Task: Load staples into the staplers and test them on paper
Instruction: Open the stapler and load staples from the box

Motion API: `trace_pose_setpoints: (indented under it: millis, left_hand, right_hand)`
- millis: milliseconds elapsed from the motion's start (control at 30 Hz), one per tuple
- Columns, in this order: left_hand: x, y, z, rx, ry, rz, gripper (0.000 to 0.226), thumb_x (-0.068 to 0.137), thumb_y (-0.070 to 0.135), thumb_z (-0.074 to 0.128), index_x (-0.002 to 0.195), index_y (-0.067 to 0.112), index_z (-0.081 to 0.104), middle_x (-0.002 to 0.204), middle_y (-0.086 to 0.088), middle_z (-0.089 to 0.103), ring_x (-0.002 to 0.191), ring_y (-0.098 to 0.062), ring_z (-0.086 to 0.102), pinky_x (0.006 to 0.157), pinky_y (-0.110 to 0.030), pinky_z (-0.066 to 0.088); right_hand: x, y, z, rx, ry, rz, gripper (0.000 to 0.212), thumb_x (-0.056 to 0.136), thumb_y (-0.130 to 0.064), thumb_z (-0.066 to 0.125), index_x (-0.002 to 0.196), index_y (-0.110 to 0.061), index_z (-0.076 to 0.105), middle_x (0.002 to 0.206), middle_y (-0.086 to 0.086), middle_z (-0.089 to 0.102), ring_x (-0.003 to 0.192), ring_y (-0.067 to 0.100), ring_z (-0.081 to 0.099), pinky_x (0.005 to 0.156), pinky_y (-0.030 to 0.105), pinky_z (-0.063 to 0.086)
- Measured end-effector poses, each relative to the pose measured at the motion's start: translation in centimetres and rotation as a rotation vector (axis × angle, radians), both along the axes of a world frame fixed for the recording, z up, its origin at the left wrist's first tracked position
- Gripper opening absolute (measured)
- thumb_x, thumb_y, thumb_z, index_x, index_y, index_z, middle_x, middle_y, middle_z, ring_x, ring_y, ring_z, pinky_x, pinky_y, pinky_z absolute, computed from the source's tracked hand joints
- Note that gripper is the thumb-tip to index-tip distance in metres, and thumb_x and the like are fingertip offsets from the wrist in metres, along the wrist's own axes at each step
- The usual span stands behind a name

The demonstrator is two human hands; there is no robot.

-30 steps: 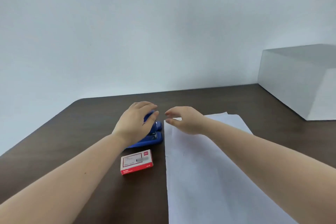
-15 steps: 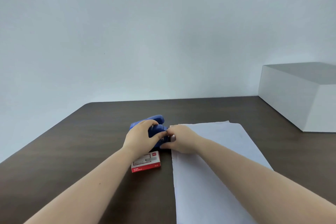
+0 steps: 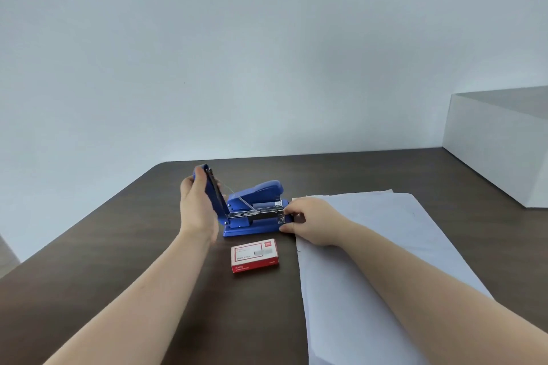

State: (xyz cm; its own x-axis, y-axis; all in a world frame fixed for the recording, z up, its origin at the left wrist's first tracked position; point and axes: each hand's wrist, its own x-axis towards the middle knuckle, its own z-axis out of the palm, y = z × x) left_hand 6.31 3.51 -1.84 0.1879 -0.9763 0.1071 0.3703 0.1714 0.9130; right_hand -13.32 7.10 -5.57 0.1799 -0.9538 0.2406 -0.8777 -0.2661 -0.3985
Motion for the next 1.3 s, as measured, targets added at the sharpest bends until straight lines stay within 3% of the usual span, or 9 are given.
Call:
trace_pose_setpoints:
  millis: [233,333,567,733,867,933,1033,1167,1300]
  left_hand:
    - [2.2,0.3,0.5,0.144,0.266,0.118,0.023,0.085,0.015,0.035,0.093,0.024,0.054,0.072,-0.006,0.047,0.064,-0.023,0.049,0.073,-0.041,0.052]
    - [3.3,0.0,-1.0,0.256,0.195,0.217,0.027,0.084,0.011,0.035,0.096,0.019,0.058,0.093,-0.006,0.052,0.076,-0.020,0.052,0.077,-0.037,0.052]
    - [3.1,-0.3,-2.9,0.229,-0.442,0.399,0.045,0.095,0.012,0.027,0.137,0.011,0.045,0.141,-0.007,0.048,0.129,-0.027,0.044,0.104,-0.031,0.033]
    - [3.4,-1.2,-4.1,0.127,-0.828,0.372,0.042,0.097,0.014,0.035,0.138,0.007,0.044,0.157,-0.008,0.024,0.147,-0.022,0.013,0.119,-0.042,0.019]
    - [3.0,0.6,-3.8,-0.150,-1.121,0.437,0.024,0.091,0.034,0.054,0.104,0.021,0.069,0.118,-0.003,0.061,0.119,-0.026,0.048,0.099,-0.041,0.040]
    - [3.1,1.8,-3.2,-0.207,-1.139,0.201,0.028,0.083,0.052,0.057,0.078,0.027,0.070,0.076,0.002,0.064,0.080,-0.018,0.059,0.072,-0.033,0.046]
    - [3.6,2.7,-2.8,-0.194,-1.284,-0.274,0.041,0.063,0.072,0.062,0.074,0.033,0.070,0.058,0.008,0.054,0.056,-0.005,0.049,0.058,-0.025,0.040]
    - [4.1,2.6,-2.3,-0.159,-1.474,-0.591,0.075,0.035,0.086,0.064,0.099,0.047,0.061,0.084,0.012,0.067,0.079,-0.006,0.062,0.074,-0.030,0.054]
    - [4.2,2.3,-2.4,-0.192,-1.411,-0.625,0.077,0.039,0.078,0.072,0.106,0.040,0.063,0.100,0.013,0.070,0.093,-0.008,0.066,0.087,-0.036,0.056]
  right_hand:
    - [-0.2,0.3,0.5,0.032,0.008,0.012,0.028,0.088,-0.034,0.061,0.105,-0.012,0.066,0.098,0.008,0.064,0.087,0.022,0.054,0.077,0.032,0.041]
    - [-0.5,0.4,0.4,0.031,-0.006,0.002,0.026,0.087,-0.033,0.062,0.098,-0.010,0.066,0.093,0.010,0.065,0.087,0.026,0.058,0.077,0.036,0.044]
    - [-0.7,0.3,-0.1,0.012,-0.020,-0.025,0.026,0.086,-0.034,0.063,0.099,-0.012,0.066,0.094,0.006,0.065,0.088,0.023,0.058,0.078,0.035,0.045]
    - [-0.6,1.1,0.1,-0.049,-0.180,0.013,0.030,0.083,-0.027,0.067,0.112,-0.020,0.064,0.104,-0.001,0.068,0.094,0.015,0.059,0.085,0.028,0.047]
    - [0.4,2.1,2.0,-0.124,-0.225,0.017,0.045,0.079,-0.042,0.071,0.118,-0.023,0.063,0.092,-0.008,0.058,0.075,0.003,0.050,0.069,0.011,0.039]
    - [0.9,2.6,2.7,0.012,-0.235,0.082,0.049,0.073,-0.047,0.074,0.117,-0.026,0.063,0.080,-0.009,0.055,0.066,0.001,0.050,0.062,0.014,0.037]
    - [1.3,3.0,2.5,0.204,-0.113,0.159,0.060,0.069,-0.051,0.076,0.122,-0.028,0.059,0.078,-0.008,0.054,0.063,0.001,0.048,0.061,0.017,0.036]
    - [1.2,2.8,2.1,0.255,-0.012,0.176,0.062,0.067,-0.053,0.077,0.121,-0.028,0.060,0.087,-0.002,0.057,0.070,0.008,0.048,0.065,0.026,0.041]
    - [1.3,2.9,2.1,0.250,-0.036,0.213,0.043,0.068,-0.051,0.077,0.100,-0.023,0.071,0.080,0.003,0.056,0.066,0.010,0.046,0.062,0.030,0.039]
